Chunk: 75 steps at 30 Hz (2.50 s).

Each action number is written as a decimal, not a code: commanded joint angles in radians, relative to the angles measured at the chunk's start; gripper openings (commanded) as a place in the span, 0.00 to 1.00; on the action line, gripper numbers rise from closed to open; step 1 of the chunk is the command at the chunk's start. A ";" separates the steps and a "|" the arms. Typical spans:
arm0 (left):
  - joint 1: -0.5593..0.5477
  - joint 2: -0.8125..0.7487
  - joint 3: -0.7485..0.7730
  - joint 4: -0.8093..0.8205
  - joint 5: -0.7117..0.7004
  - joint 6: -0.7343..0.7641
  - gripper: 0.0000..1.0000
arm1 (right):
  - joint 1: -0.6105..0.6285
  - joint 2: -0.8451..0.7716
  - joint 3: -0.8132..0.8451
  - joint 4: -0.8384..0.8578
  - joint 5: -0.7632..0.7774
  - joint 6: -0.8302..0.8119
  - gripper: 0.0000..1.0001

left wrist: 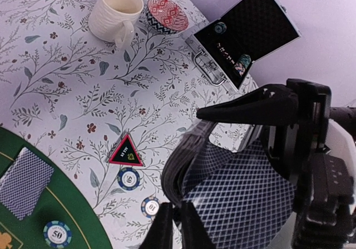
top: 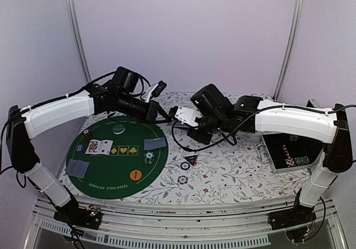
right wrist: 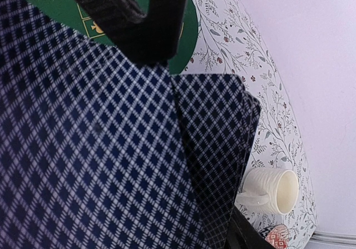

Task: Distribute texas hold em gaming equipment
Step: Pick up the poker card from the face-down deck piles, then flop the poker card into the community card area.

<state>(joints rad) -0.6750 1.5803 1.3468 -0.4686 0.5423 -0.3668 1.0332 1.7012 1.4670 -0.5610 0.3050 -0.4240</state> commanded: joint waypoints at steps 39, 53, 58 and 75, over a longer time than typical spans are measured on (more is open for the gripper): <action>0.163 -0.231 0.071 -0.283 -0.350 0.245 0.00 | -0.023 -0.023 -0.031 0.037 0.025 0.013 0.45; 0.105 -0.182 -0.293 -0.175 -1.134 0.679 0.00 | -0.025 -0.028 -0.033 0.044 0.019 0.009 0.45; 0.069 -0.087 -0.343 -0.066 -1.207 0.714 0.00 | -0.024 -0.033 -0.031 0.041 0.023 0.005 0.45; -0.012 -0.025 -0.338 -0.087 -1.078 0.419 0.00 | -0.024 -0.035 -0.031 0.031 0.026 0.011 0.45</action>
<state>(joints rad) -0.6762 1.5322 0.8883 -0.4107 -0.6189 0.3717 1.0138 1.7008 1.4384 -0.5484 0.3187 -0.4232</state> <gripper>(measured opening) 0.003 0.457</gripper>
